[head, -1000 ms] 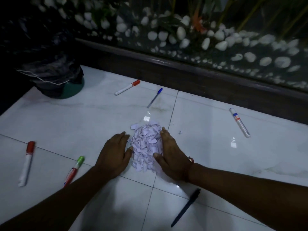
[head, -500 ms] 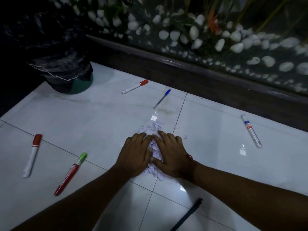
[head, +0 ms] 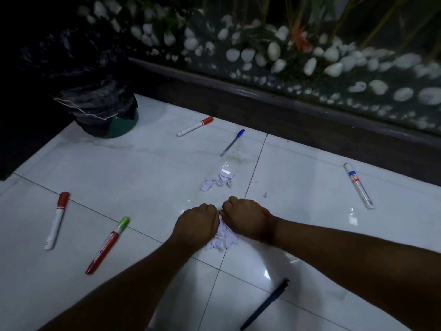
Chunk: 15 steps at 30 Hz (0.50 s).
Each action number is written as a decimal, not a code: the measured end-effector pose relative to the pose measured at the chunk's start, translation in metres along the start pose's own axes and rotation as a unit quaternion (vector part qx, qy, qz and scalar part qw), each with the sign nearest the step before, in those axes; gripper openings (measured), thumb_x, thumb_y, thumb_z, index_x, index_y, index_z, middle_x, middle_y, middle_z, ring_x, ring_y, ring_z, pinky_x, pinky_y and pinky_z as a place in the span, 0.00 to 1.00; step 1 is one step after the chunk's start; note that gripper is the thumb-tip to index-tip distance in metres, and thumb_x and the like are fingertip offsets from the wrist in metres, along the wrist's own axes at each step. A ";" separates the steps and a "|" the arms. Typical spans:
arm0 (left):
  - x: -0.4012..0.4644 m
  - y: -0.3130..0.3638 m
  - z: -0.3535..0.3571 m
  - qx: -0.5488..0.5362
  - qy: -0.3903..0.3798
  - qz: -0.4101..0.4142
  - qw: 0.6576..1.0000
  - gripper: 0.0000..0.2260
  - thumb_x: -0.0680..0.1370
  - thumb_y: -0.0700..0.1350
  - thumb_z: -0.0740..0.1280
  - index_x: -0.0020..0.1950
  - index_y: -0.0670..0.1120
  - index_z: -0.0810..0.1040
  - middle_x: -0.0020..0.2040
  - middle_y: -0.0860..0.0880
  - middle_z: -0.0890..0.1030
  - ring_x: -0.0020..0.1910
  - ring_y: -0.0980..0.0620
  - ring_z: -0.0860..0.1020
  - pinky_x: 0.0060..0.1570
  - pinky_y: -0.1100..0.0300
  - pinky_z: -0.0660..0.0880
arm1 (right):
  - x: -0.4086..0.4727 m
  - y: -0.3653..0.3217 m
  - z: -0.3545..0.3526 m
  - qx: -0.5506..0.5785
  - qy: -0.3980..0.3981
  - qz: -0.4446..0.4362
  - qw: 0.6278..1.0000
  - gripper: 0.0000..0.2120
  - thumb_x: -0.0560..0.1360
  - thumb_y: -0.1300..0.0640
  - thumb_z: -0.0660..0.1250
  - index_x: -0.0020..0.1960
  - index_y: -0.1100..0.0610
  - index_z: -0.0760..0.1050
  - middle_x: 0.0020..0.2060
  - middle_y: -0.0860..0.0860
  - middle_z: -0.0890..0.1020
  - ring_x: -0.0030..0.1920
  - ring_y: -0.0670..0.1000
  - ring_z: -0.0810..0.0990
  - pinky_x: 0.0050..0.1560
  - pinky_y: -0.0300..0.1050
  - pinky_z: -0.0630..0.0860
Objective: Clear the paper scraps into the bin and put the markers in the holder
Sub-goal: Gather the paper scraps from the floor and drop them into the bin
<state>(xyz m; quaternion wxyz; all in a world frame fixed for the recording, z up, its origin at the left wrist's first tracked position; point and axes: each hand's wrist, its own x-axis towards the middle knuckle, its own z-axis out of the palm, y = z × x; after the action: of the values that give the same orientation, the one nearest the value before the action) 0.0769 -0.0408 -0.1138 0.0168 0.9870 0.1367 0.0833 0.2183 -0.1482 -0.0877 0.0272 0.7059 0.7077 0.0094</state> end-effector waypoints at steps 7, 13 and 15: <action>0.013 -0.014 -0.023 -0.011 -0.048 0.113 0.992 0.06 0.70 0.47 0.66 0.36 0.45 0.78 0.29 0.49 0.75 0.24 0.51 0.74 0.21 0.63 0.67 | 0.005 0.008 -0.023 0.075 -0.060 0.017 0.995 0.17 0.50 0.63 0.80 0.25 0.57 0.71 0.22 0.52 0.73 0.19 0.51 0.73 0.19 0.34 0.64; 0.032 -0.041 -0.068 0.060 -0.090 0.148 0.983 0.18 0.52 0.51 0.79 0.35 0.44 0.79 0.28 0.49 0.75 0.22 0.50 0.73 0.20 0.66 0.64 | 0.010 0.020 -0.067 0.103 -0.015 0.072 0.992 0.09 0.64 0.65 0.76 0.31 0.63 0.76 0.29 0.59 0.79 0.30 0.59 0.80 0.30 0.43 0.73; 0.044 -0.059 -0.087 0.085 -0.087 0.148 0.982 0.22 0.52 0.57 0.80 0.34 0.45 0.78 0.27 0.49 0.75 0.21 0.50 0.74 0.19 0.66 0.65 | 0.018 0.016 -0.085 0.131 0.014 0.109 0.985 0.08 0.65 0.62 0.76 0.33 0.61 0.77 0.31 0.57 0.80 0.32 0.56 0.80 0.31 0.39 0.71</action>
<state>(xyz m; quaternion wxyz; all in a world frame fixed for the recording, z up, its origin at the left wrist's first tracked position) 0.0887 0.0286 -0.0244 -0.0682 0.9976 -0.0060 -0.0129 0.2303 -0.1285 -0.0023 -0.0764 0.7760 0.6221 -0.0702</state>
